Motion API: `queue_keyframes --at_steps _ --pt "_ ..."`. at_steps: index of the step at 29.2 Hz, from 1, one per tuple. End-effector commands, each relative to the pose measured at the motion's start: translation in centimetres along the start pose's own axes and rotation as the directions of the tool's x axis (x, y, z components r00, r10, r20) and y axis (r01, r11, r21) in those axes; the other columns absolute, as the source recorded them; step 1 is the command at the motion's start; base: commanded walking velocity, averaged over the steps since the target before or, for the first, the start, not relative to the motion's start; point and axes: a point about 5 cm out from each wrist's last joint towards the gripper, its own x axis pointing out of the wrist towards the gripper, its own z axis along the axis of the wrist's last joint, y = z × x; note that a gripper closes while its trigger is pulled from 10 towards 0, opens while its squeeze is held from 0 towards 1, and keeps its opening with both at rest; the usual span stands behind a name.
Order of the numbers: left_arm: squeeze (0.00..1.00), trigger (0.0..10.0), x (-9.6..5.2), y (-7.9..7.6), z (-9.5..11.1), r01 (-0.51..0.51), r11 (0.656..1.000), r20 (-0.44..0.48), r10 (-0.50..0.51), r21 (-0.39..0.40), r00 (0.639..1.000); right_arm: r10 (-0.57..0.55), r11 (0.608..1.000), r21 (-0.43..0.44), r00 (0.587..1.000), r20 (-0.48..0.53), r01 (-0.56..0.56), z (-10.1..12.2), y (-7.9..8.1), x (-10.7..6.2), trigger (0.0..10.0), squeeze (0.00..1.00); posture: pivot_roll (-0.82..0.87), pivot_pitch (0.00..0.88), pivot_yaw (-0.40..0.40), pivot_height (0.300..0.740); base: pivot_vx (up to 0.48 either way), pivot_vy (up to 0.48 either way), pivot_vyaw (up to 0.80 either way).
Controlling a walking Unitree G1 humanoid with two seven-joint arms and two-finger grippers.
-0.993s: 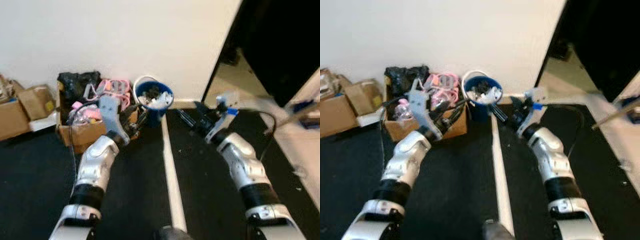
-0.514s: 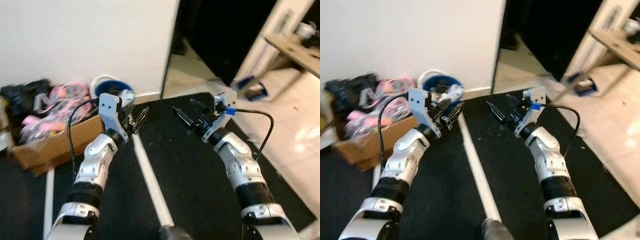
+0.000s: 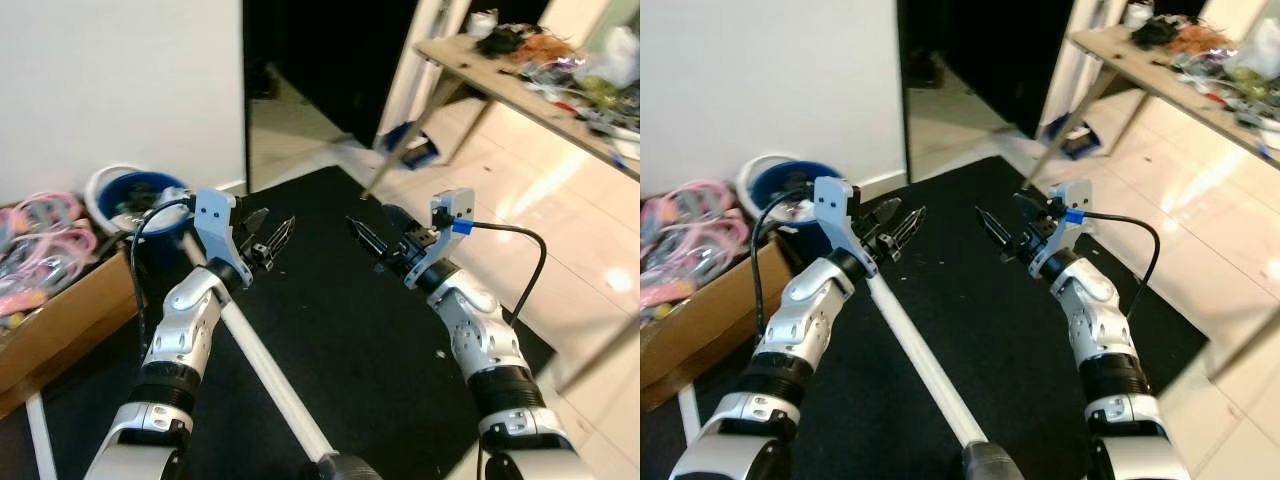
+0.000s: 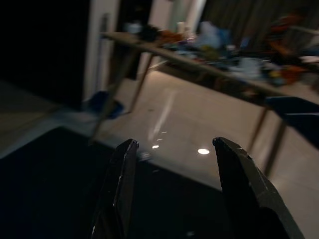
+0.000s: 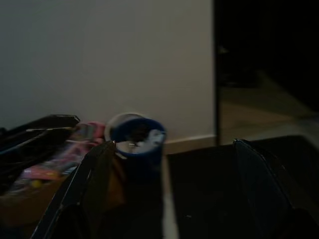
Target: Picking trash to rubbish bin
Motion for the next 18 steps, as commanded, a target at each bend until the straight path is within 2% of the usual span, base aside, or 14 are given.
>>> queue_keyframes --at_steps 1,13,18 --pt "0.00 10.0 -0.19 0.00 -0.22 0.007 1.000 -0.007 -0.007 0.001 1.000 0.003 1.000 -0.008 1.000 0.005 -0.003 -0.03 0.13 0.11 10.0 0.00 -0.05 0.000 -0.058 0.740 0.326 0.000 0.00" --pt "0.00 10.0 -0.18 -0.11 -0.25 0.022 1.000 -0.003 -0.022 0.004 1.000 0.004 1.000 -0.008 1.000 0.001 -0.004 -0.18 0.06 0.12 10.0 0.00 -0.05 0.000 -0.058 0.740 0.285 0.000 0.00" --pt "0.00 10.0 -0.18 -0.12 -0.24 0.025 1.000 -0.002 -0.025 0.003 1.000 0.009 1.000 -0.009 1.000 -0.003 -0.009 -0.24 0.11 0.14 10.0 0.00 -0.05 0.000 -0.059 0.740 0.316 0.000 -0.57"
